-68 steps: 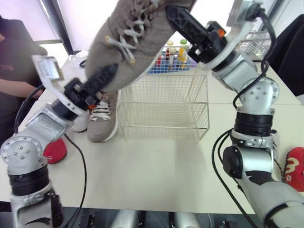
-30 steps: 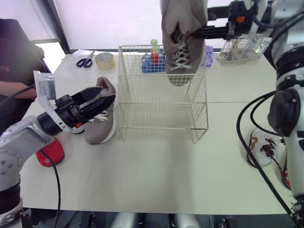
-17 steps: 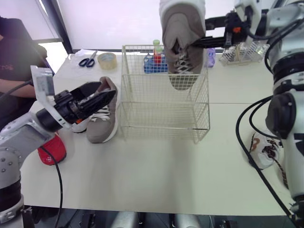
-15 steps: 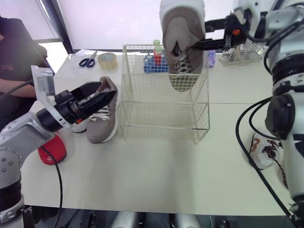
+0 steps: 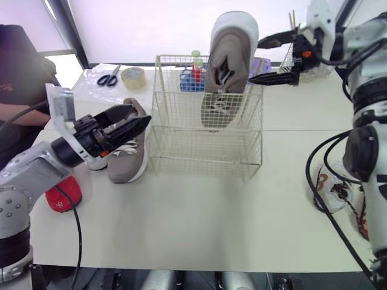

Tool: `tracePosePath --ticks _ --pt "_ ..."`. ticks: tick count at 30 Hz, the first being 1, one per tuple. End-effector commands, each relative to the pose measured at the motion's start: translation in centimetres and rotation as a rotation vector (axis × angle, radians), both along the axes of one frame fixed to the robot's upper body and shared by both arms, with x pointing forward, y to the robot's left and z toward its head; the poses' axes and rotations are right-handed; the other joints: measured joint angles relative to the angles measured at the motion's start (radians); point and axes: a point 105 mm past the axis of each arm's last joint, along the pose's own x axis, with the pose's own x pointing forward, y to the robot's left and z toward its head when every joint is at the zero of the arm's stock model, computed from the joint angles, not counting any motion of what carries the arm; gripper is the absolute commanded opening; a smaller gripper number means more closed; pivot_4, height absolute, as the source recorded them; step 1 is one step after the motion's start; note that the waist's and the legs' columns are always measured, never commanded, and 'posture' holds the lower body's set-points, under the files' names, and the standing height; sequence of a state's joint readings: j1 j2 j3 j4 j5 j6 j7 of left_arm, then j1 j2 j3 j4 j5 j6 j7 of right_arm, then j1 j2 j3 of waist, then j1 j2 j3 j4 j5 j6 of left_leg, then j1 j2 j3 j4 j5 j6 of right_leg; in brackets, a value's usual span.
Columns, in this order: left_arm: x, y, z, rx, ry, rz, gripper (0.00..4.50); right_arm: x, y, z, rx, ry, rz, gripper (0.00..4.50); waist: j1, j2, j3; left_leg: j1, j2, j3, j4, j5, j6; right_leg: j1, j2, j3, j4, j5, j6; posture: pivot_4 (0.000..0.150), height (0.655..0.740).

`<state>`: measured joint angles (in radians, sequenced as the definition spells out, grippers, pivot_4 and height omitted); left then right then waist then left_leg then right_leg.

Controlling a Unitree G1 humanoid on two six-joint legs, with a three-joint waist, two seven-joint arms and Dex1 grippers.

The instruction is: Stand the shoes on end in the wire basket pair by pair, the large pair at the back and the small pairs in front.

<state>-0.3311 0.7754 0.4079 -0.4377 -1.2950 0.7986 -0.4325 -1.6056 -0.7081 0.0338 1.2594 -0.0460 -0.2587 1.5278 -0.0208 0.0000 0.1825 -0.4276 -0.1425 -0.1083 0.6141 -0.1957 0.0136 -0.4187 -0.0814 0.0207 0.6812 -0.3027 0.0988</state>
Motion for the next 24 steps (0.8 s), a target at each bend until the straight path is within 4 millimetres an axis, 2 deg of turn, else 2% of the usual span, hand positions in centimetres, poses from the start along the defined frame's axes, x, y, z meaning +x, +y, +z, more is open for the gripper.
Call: tracePosePath --ticks 1,7,9,12,18,21,24 --pt "-0.4 0.3 1.0 0.028 -0.056 0.021 4.50 -1.2 -0.6 2.9 -0.022 -0.131 0.001 4.48 0.001 0.000 0.000 0.000 0.000 0.000 0.000 0.000 0.000 0.000 0.000 0.000 0.000 0.000 0.000 0.150 0.7400" --pt "-0.1 3.2 1.6 0.123 -0.084 0.147 4.50 -2.9 -2.1 6.5 0.075 -0.239 -0.025 4.48 0.003 0.000 0.000 0.000 0.000 0.000 0.000 0.000 0.000 0.000 0.000 0.000 0.000 0.000 0.000 0.150 0.7400" --pt "0.4 5.0 2.0 0.166 -0.087 0.223 4.50 -4.0 -2.2 7.9 0.164 -0.238 0.025 4.48 0.002 0.000 0.000 0.000 0.000 0.000 0.000 0.000 0.000 0.000 0.000 0.000 0.000 0.000 0.000 0.150 0.7400" --pt "2.4 9.0 2.5 0.240 -0.056 0.400 4.50 -6.7 -0.3 9.1 0.288 -0.175 0.231 4.48 0.001 0.001 0.000 0.000 0.000 0.000 -0.001 0.000 0.000 0.000 0.000 0.001 0.000 0.000 0.000 0.150 0.7400" --pt "5.8 12.1 2.5 0.287 -0.011 0.512 4.50 -10.5 3.7 7.4 0.353 -0.062 0.458 4.48 0.008 0.000 -0.001 0.001 0.001 -0.001 0.000 -0.002 0.003 0.001 0.000 0.000 0.001 0.000 0.000 0.150 0.7400" --pt "8.9 13.0 1.3 0.295 0.070 0.543 4.50 -12.2 6.9 4.1 0.338 0.035 0.559 4.48 0.016 -0.002 -0.002 0.000 0.001 -0.001 0.002 -0.002 0.003 0.001 0.000 -0.001 0.002 0.000 -0.001 0.150 0.7400" --pt "11.2 13.1 0.4 0.261 0.145 0.530 4.50 -13.4 8.5 2.2 0.338 0.096 0.595 4.48 0.014 -0.002 -0.002 0.000 0.001 -0.002 0.002 -0.001 0.003 0.001 0.000 -0.002 0.003 0.000 0.000 0.150 0.7400"
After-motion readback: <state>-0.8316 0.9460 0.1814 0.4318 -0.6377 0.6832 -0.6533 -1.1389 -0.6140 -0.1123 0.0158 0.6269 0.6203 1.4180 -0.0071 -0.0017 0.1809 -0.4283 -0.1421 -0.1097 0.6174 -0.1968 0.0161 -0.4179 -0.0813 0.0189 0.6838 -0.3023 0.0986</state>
